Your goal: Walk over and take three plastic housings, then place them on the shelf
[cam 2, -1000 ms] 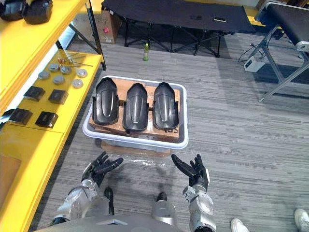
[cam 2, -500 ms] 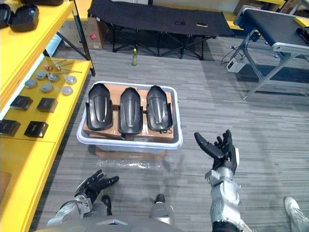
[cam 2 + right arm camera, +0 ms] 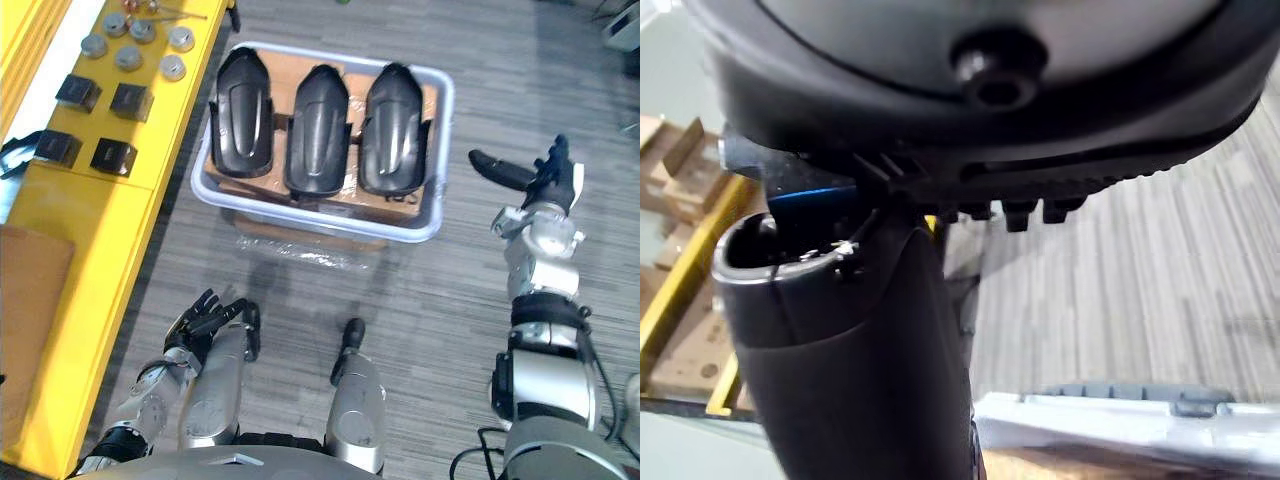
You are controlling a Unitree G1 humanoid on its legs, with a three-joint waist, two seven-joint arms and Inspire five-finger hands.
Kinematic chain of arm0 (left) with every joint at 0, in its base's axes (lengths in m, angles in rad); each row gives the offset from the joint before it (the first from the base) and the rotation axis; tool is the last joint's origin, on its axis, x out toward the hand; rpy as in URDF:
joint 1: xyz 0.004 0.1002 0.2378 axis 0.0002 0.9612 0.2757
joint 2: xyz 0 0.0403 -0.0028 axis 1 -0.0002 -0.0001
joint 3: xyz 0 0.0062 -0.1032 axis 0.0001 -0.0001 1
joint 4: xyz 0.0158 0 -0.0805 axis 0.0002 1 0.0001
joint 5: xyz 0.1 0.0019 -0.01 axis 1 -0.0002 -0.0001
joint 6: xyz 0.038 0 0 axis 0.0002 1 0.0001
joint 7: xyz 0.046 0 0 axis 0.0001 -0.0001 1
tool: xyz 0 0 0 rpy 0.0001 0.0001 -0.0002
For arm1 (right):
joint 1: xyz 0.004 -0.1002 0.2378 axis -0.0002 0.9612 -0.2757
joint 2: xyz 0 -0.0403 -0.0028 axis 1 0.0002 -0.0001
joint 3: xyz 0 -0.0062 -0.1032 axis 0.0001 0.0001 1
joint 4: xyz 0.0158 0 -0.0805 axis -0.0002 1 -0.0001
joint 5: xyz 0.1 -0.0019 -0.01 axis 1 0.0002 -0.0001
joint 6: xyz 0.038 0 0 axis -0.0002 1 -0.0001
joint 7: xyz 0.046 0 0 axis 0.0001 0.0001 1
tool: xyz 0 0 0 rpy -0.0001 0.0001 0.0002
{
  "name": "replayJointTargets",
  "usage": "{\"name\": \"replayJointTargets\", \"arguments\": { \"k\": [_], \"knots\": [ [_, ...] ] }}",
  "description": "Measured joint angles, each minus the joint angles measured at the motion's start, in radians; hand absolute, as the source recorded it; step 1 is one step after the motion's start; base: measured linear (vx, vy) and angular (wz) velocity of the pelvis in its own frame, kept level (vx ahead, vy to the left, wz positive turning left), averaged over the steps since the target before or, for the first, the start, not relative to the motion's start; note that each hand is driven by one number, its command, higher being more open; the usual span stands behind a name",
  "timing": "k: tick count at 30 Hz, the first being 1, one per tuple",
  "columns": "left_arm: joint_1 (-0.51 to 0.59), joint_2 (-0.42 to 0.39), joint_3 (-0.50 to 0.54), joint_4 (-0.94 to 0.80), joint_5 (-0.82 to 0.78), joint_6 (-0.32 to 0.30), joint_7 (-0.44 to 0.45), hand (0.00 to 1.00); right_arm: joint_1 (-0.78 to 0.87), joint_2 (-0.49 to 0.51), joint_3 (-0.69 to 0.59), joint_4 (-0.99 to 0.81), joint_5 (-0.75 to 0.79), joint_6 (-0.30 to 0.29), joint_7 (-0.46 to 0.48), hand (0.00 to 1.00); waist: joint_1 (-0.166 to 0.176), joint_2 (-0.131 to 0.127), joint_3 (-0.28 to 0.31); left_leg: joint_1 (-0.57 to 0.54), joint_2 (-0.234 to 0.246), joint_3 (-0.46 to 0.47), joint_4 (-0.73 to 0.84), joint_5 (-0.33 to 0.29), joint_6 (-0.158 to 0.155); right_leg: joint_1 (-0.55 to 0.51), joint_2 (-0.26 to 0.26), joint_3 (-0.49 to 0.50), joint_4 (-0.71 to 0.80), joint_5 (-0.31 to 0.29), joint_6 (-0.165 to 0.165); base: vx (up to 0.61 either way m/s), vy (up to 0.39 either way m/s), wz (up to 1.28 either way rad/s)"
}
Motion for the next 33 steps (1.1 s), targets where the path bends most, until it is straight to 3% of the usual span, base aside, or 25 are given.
{"name": "replayJointTargets", "arguments": {
  "k": [4,9,14,15,28,30,32,33],
  "knots": [
    [-0.006,0.000,0.012,0.169,-0.034,0.025,0.025,1.00,-0.063,-0.042,0.091,0.079,-0.007,0.043,0.007,1.00,0.010,0.024,0.016,-0.051,-0.026,-0.020,0.032,-0.006,0.011,-0.065,-0.035,-0.005,0.090,-0.042,0.003,-0.01,0.045,0.18],
    [-0.009,0.002,-0.034,0.187,-0.163,0.020,-0.013,1.00,-0.140,-0.076,0.169,0.146,-0.052,0.081,0.021,1.00,0.037,0.046,0.024,-0.096,-0.048,-0.026,0.047,-0.003,0.015,-0.131,-0.068,-0.002,0.169,-0.075,0.004,-0.03,0.013,0.10],
    [-0.019,-0.009,-0.072,0.184,-0.191,-0.016,-0.045,1.00,-0.187,-0.097,0.229,0.143,-0.093,0.090,0.027,1.00,0.058,0.072,0.031,-0.142,-0.068,-0.035,0.050,0.011,0.010,-0.205,-0.095,0.005,0.241,-0.103,0.000,-0.06,-0.022,0.11],
    [-0.019,-0.010,-0.086,0.184,-0.217,-0.016,-0.051,1.00,-0.199,-0.097,0.234,0.143,-0.094,0.097,0.024,0.00,0.058,0.072,0.031,-0.149,-0.072,-0.038,0.048,0.021,0.014,-0.217,-0.101,0.003,0.256,-0.109,-0.002,-0.03,-0.048,0.13],
    [-0.019,-0.002,-0.105,0.189,-0.306,0.009,-0.047,1.00,-0.273,-0.191,0.311,0.135,-0.214,0.211,-0.003,0.00,0.055,0.072,0.030,-0.150,-0.069,-0.069,0.010,0.061,-0.016,-0.249,-0.109,-0.020,0.337,-0.162,-0.032,-0.02,-0.055,0.07],
    [-0.019,-0.003,-0.104,0.189,-0.274,-0.010,-0.036,1.00,-0.274,-0.184,0.321,0.134,-0.214,0.218,0.007,0.00,0.054,0.072,0.030,-0.130,-0.068,-0.070,-0.008,0.069,-0.020,-0.233,-0.109,-0.026,0.335,-0.164,-0.036,0.00,-0.056,0.06],
    [-0.017,-0.005,-0.104,0.182,-0.210,-0.058,0.001,1.00,-0.271,-0.153,0.327,0.135,-0.211,0.237,0.010,0.00,0.052,0.072,0.030,-0.109,-0.067,-0.075,-0.021,0.074,-0.023,-0.213,-0.107,-0.035,0.330,-0.166,-0.039,0.00,-0.039,0.07],
    [-0.015,-0.013,-0.105,0.166,-0.130,-0.110,0.053,1.00,-0.268,-0.126,0.323,0.135,-0.206,0.239,0.007,0.00,0.049,0.072,0.030,-0.096,-0.067,-0.076,-0.035,0.082,-0.025,-0.200,-0.107,-0.039,0.325,-0.167,-0.040,-0.01,-0.024,0.06]
  ]
}}
